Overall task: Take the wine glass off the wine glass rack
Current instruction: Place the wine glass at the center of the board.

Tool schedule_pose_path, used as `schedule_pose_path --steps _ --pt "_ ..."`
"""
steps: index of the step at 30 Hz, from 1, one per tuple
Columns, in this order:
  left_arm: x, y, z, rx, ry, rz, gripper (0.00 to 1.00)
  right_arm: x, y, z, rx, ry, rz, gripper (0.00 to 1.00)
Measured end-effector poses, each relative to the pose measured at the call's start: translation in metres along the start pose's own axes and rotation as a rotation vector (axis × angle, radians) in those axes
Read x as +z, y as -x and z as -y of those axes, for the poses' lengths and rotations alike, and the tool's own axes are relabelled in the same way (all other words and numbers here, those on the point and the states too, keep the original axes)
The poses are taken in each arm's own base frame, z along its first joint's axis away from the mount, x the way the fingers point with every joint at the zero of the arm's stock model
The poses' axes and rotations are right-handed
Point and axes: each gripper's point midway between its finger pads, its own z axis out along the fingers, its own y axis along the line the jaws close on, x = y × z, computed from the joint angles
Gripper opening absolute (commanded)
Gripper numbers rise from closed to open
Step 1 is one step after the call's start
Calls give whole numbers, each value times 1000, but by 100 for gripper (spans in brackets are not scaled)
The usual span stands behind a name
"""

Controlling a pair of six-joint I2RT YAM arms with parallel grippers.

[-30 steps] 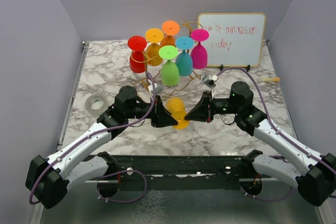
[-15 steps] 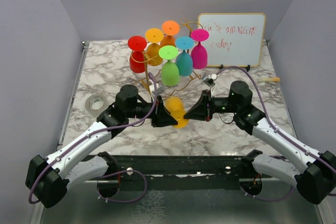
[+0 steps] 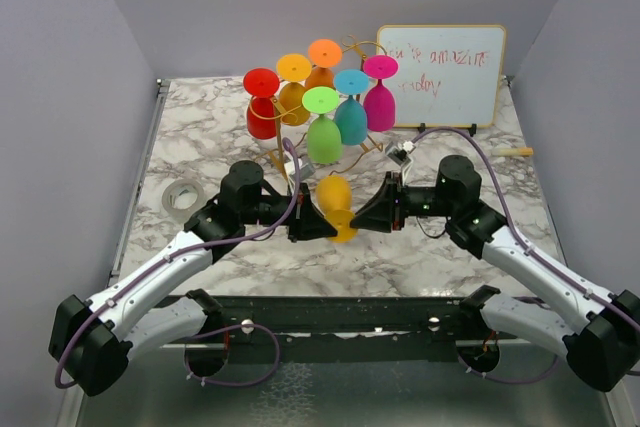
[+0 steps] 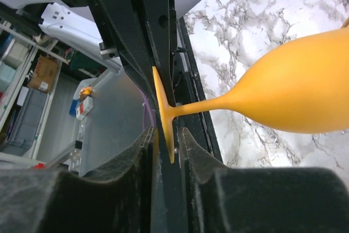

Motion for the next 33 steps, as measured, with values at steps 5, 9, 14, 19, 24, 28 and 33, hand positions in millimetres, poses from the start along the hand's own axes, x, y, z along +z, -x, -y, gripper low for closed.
schedule_pose_path --steps 5,9,14,19,24,28,33 --pt "0 -6 0 -2 -11 -17 0 -4 1 10 39 -98 28 49" --pt "1 -24 -4 -19 -17 -51 0 -13 7 21 65 -221 73 68" --pt "-3 -50 -3 2 -24 -87 0 -24 40 24 39 -356 147 80" --pt "-13 -52 6 131 -31 -48 0 -31 63 37 38 -460 181 90" --pt "-18 -54 8 249 -49 -28 0 -28 57 57 112 -513 133 98" --pt "-20 -64 9 312 -82 -42 0 -27 55 56 169 -510 135 100" --pt "-27 -71 18 409 -130 -19 0 -35 52 50 148 -508 186 100"
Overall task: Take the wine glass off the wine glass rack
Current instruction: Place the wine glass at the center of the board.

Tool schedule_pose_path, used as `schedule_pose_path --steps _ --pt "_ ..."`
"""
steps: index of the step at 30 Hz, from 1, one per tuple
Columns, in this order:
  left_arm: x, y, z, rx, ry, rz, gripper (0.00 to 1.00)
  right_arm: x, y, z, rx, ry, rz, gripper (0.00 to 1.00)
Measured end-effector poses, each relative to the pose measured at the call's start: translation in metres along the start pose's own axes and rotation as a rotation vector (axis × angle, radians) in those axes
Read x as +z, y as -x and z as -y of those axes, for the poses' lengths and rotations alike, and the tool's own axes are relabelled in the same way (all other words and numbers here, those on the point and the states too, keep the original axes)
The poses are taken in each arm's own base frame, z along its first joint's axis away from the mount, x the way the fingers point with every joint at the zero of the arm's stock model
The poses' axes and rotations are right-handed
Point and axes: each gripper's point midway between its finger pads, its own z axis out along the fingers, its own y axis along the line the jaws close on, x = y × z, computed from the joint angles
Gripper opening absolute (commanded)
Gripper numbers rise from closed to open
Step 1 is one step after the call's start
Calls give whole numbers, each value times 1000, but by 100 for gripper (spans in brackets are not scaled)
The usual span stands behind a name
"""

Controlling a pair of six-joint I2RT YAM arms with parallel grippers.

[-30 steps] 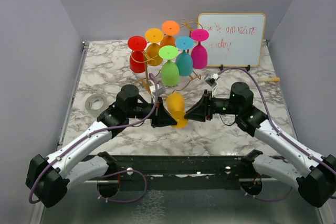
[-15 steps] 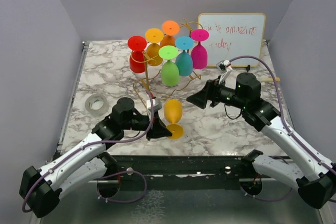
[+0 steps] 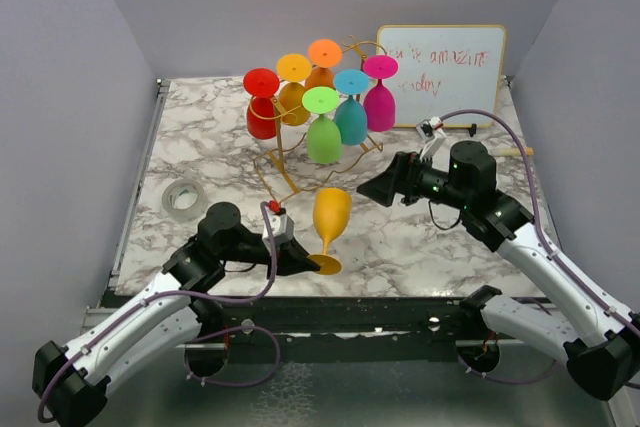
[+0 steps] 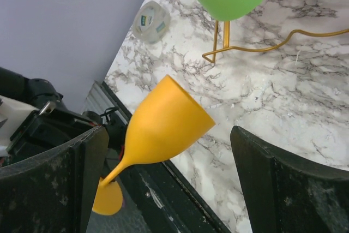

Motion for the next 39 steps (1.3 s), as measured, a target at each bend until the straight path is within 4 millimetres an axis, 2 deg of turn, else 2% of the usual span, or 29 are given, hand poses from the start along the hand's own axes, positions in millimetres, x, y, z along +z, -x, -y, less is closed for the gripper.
schedule_pose_path --steps 3,7,9,11,14,17,20,24,28,34,39 --pt "-4 6 5 83 -7 38 0 2 6 8 -4 -29 10 100" --pt "-8 11 9 174 -10 71 0 12 12 38 64 -29 -7 100" --pt "-9 12 9 214 -14 74 0 15 8 52 125 23 -17 100" --pt "-8 11 11 250 -36 69 0 16 0 58 187 89 -41 100" --pt "-7 9 16 290 -79 67 0 16 -8 42 225 227 -92 100" --pt "-5 6 20 308 -128 59 0 10 -2 19 182 359 -105 98" --pt "-4 3 23 317 -172 54 0 3 2 5 129 441 -108 97" --pt "-2 0 27 318 -214 50 0 -3 2 -4 93 494 -127 90" --pt "-3 2 29 335 -222 57 0 0 2 -5 86 514 -146 84" --pt "-3 4 29 357 -229 65 0 -1 -13 -14 105 583 -218 79" --pt "-1 0 29 340 -249 54 0 -5 -29 -38 55 667 -298 70"
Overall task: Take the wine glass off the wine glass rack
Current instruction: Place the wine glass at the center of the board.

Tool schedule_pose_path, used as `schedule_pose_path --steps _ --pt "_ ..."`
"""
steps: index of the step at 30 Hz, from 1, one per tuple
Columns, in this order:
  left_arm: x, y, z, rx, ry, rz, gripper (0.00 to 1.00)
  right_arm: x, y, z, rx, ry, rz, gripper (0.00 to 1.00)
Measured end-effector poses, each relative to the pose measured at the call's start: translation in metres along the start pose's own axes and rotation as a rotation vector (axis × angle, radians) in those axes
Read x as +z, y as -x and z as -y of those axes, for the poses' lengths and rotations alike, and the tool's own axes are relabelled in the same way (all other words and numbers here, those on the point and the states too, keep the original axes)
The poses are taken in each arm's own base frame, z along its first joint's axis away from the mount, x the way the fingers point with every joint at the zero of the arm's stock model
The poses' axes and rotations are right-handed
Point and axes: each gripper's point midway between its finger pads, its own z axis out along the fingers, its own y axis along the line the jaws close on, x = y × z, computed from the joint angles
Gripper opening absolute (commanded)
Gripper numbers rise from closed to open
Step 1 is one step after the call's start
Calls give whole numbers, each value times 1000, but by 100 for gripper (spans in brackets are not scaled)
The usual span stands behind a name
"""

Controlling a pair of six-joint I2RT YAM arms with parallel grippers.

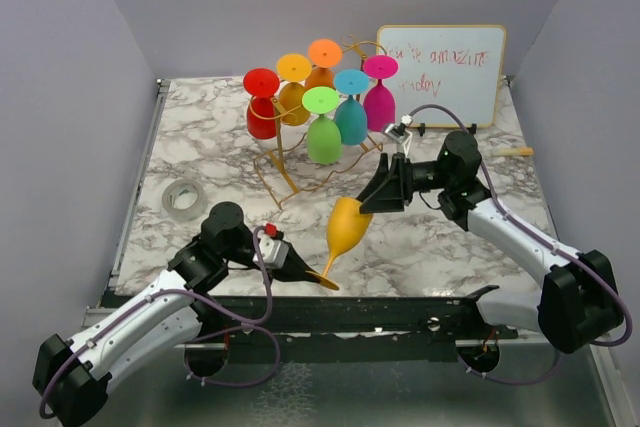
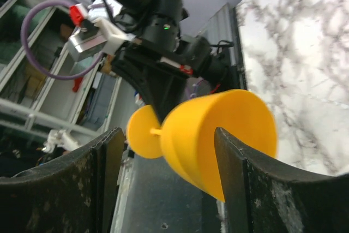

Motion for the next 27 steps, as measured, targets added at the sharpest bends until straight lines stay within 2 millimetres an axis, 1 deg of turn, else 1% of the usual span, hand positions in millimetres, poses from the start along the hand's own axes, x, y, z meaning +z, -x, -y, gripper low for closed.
schedule_pose_path --steps 2,5,11,15,18,22,27 --pt "1 -2 0 -11 -5 -4 0 4 -3 -7 -17 21 -33 68" --pt "1 -2 0 -7 -9 -3 0 5 -3 -11 -39 32 -57 67" --pt "1 -1 2 5 -20 0 0 4 -10 -11 -17 45 -92 60" --pt "0 0 3 26 -22 3 0 6 -15 -13 7 61 -116 59" --pt "-1 -3 5 51 -26 -8 0 6 -17 -16 26 73 -130 59" --pt "-2 -9 6 59 -51 -38 0 6 -14 -24 41 88 -146 56" --pt "1 -2 3 88 -99 -43 0 6 -13 -32 51 97 -159 55"
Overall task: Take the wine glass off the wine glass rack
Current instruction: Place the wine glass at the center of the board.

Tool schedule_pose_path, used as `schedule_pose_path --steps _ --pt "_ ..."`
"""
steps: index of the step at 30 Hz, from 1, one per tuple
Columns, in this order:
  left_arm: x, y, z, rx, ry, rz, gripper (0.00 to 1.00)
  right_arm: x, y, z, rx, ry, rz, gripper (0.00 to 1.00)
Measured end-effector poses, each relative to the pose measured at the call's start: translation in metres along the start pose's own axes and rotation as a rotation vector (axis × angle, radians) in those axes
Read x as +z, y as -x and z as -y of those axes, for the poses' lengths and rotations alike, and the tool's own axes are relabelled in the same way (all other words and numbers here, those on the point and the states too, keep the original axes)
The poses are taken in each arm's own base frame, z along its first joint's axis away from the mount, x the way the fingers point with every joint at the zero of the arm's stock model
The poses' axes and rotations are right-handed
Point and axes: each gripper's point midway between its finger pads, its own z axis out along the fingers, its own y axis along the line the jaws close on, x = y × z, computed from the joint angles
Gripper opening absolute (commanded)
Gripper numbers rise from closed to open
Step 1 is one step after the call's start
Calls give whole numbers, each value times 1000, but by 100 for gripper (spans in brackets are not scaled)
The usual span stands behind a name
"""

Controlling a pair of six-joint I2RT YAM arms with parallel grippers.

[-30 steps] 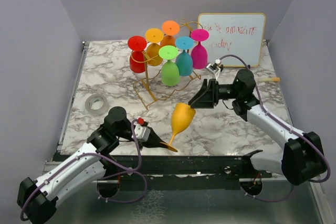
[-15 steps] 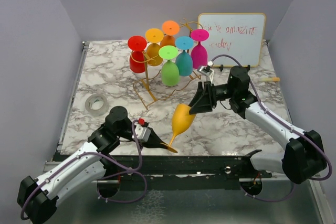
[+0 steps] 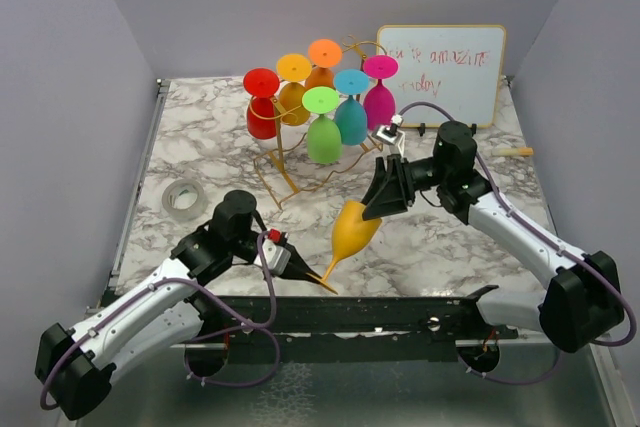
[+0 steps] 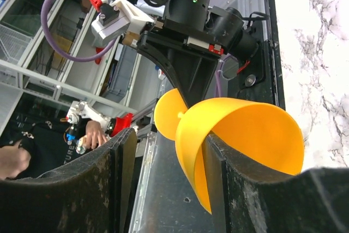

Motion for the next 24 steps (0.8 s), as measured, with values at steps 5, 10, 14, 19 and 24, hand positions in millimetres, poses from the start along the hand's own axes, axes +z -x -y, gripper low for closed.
schedule_pose_path --steps 5,10,14,19,24 --pt "0 5 -2 30 -27 -6 0 1 -4 -4 -2 8 -14 42" --pt "-1 3 -2 44 -29 -16 0 1 -8 -3 21 5 -22 35" --pt "-3 0 -2 51 -26 -25 0 0 -11 -6 28 4 -26 29" --pt "-4 -1 -3 67 -20 -28 0 0 -11 -10 13 5 -24 21" --pt "-4 -1 -4 79 -19 -28 0 0 -12 -14 7 6 -23 9"
